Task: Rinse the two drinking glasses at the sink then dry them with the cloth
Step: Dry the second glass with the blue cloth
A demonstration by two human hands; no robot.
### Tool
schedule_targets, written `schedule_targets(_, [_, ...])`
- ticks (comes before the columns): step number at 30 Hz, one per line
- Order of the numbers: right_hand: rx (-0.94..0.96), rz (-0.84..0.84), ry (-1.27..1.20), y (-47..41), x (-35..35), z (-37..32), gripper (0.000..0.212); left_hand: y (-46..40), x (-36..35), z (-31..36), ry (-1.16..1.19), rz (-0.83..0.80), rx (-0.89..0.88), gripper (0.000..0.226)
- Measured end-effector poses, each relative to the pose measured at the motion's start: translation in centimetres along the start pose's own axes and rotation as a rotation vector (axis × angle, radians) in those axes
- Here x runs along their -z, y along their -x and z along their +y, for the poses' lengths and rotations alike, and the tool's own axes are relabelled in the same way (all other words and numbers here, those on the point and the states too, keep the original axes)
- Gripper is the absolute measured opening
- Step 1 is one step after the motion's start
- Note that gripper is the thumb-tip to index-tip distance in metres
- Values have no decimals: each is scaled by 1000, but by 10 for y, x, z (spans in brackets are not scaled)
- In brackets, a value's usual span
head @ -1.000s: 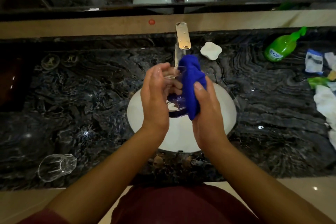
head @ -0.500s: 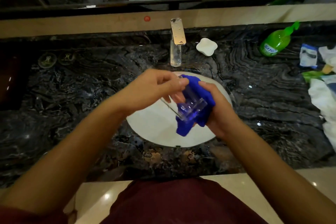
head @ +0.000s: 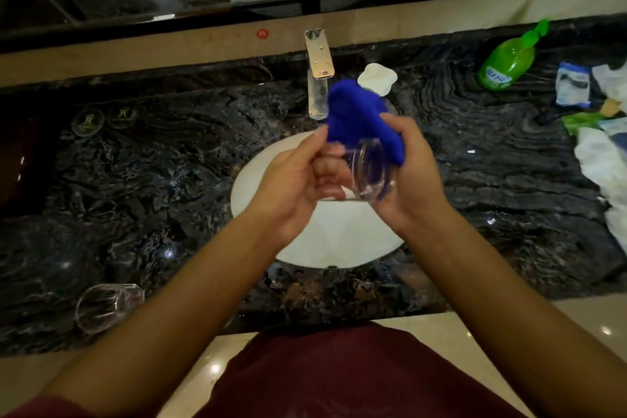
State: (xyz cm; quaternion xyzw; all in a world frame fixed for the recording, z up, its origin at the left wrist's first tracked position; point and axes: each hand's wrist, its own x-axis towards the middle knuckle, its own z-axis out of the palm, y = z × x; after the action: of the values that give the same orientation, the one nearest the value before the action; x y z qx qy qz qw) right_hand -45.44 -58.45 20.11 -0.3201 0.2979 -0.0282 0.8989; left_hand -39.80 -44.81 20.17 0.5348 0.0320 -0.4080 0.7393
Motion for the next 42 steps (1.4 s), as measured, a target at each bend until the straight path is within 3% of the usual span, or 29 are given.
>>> schedule_targets(3, [64, -29, -185, 0, -5, 10, 42, 6, -17, -10, 264, 83, -1, 41])
schedule_targets(7, [207, 47, -249, 10, -9, 34, 45, 6, -23, -9, 478, 203, 36, 45])
schedule_targets(9, [357, 61, -2, 23, -10, 50, 42, 5, -21, -8, 579, 225, 36, 50])
schedule_targets(13, [733, 57, 708, 29, -7, 67, 55, 8, -18, -4, 627, 82, 33, 86])
schedule_targets(19, [1174, 17, 1335, 16, -5, 40, 45, 19, -18, 0, 451, 20, -75, 88])
schedule_targets(21, [1195, 8, 1480, 20, -12, 27, 43, 21, -19, 4, 330, 98, -129, 84])
schedule_targets(24, [963, -30, 1601, 28, -31, 5, 41, 22, -17, 8, 102, 208, -193, 82])
schedule_targets(26, [761, -97, 1552, 29, -41, -14, 33, 24, -13, 8, -11, 225, -233, 83])
schedule_targets(29, [486, -246, 1216, 17, -43, -38, 13, 25, -10, 10, -112, 200, -310, 81])
schedule_targets(31, [314, -335, 859, 8, -39, -39, 22, 29, -9, 12, -66, 216, -335, 74])
schedule_targets(34, [74, -310, 383, 3, -30, -24, 46, 30, -8, 10, 44, 214, -357, 60])
schedule_targets(37, [48, -358, 73, 2, -33, 0, 54, 27, -10, 13, 188, 154, -313, 51])
schedule_targets(40, [79, -223, -123, 10, -35, 25, 53, 21, -13, 20, 368, 173, -253, 55])
schedule_targets(42, [235, -112, 60, 21, -32, 39, 42, 19, -12, 25, 382, 251, -273, 57])
